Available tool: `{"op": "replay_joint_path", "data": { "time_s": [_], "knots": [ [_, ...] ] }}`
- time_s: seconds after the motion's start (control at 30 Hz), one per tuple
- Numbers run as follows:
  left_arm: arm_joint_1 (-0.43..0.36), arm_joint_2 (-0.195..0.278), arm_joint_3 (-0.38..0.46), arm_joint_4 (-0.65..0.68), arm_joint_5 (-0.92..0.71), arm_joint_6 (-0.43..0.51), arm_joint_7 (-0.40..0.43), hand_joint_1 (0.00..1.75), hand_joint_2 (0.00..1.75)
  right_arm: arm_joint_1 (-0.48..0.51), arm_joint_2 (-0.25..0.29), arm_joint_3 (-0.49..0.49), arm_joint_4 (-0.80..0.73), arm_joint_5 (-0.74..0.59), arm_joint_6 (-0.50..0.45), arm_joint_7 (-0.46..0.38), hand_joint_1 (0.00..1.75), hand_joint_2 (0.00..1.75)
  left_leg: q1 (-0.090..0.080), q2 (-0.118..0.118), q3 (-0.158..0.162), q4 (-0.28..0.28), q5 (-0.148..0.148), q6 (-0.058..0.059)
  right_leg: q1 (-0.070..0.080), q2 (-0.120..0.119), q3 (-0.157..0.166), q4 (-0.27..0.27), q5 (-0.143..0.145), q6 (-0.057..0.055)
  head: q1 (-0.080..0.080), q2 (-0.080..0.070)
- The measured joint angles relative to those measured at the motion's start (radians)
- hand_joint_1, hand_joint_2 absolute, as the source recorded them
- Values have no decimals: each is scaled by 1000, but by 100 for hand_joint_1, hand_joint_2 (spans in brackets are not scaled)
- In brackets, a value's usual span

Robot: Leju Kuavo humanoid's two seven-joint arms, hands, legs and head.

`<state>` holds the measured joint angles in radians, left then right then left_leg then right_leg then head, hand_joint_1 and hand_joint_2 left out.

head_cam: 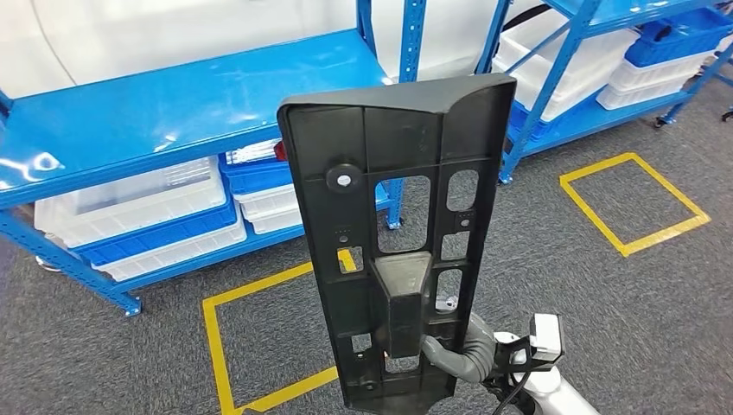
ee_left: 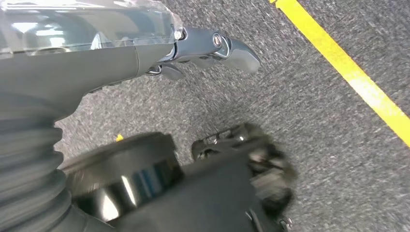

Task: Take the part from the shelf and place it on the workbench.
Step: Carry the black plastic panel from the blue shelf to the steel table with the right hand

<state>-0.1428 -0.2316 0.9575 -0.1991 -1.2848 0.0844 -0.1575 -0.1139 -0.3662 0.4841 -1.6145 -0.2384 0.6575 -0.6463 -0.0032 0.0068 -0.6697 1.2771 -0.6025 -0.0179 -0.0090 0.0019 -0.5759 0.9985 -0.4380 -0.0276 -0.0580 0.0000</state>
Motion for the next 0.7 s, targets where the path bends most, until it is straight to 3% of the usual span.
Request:
{"op": "replay_joint_path", "data": {
  "time_s": [0.03,0.07,0.1,0.17,0.23,0.3,0.33,0.4,0.47,0.53,0.57,0.63,0.7],
  "knots": [
    [-1,0,0,0,-1,0,2,0,175,7,0,-6,-2,1,1,0,175,175,0,-1,-9,21,2,0,1,15,-2,1,1,0,0,0],
    [-2,1,0,0,-2,-1,3,0,175,14,0,-12,-3,1,2,-1,175,175,0,-3,3,0,24,2,1,30,-3,3,2,1,0,0],
    [-3,1,0,0,-3,-1,4,0,175,19,0,-17,-4,1,4,-1,175,175,1,-10,31,-56,59,4,1,45,-3,5,2,2,0,0],
    [-6,1,0,0,-6,-2,5,0,175,25,0,-24,-6,0,5,-3,175,175,5,-55,96,-196,119,11,1,73,-7,13,2,7,0,0],
    [-7,2,-1,0,-8,-3,4,0,175,31,0,-30,-10,-1,7,-6,175,175,7,-88,124,-263,131,19,-2,97,-18,18,6,19,0,0],
    [-8,1,-2,0,-9,-3,2,0,175,43,1,-34,-14,0,8,-9,175,175,8,-72,127,-271,133,27,-5,120,-27,15,13,34,0,0],
    [-9,1,-2,0,-10,-3,0,0,175,50,4,-37,-16,0,8,-11,175,175,10,-60,128,-278,138,34,-4,116,-31,18,11,39,0,0],
    [-10,0,-3,0,-10,-3,-3,0,175,58,13,-42,-19,0,8,-15,175,175,15,-33,131,-290,147,43,-1,71,-60,74,-24,47,0,0],
    [-7,1,-3,0,-10,-2,-3,0,175,63,23,-47,-20,0,9,-18,175,175,12,-5,130,-291,147,46,-5,18,-120,201,-88,55,0,0],
    [-2,4,-3,0,-11,1,-2,0,175,71,32,-49,-20,-1,10,-21,175,175,9,23,128,-289,145,46,-13,2,-160,288,-110,62,0,0],
    [-1,5,-3,0,-11,2,-2,0,175,74,34,-50,-20,-1,11,-22,175,175,9,35,128,-288,144,45,-15,-2,-152,276,-95,64,0,0],
    [-2,6,-3,0,-12,2,-2,0,175,78,36,-52,-20,-2,13,-23,175,175,8,58,132,-287,140,40,-16,-27,-81,148,-36,63,0,0],
    [-2,6,-3,0,-13,4,0,0,175,78,36,-55,-20,-2,15,-24,175,175,4,76,136,-287,136,31,-9,-64,-19,34,-3,53,0,0]
  ]
}}
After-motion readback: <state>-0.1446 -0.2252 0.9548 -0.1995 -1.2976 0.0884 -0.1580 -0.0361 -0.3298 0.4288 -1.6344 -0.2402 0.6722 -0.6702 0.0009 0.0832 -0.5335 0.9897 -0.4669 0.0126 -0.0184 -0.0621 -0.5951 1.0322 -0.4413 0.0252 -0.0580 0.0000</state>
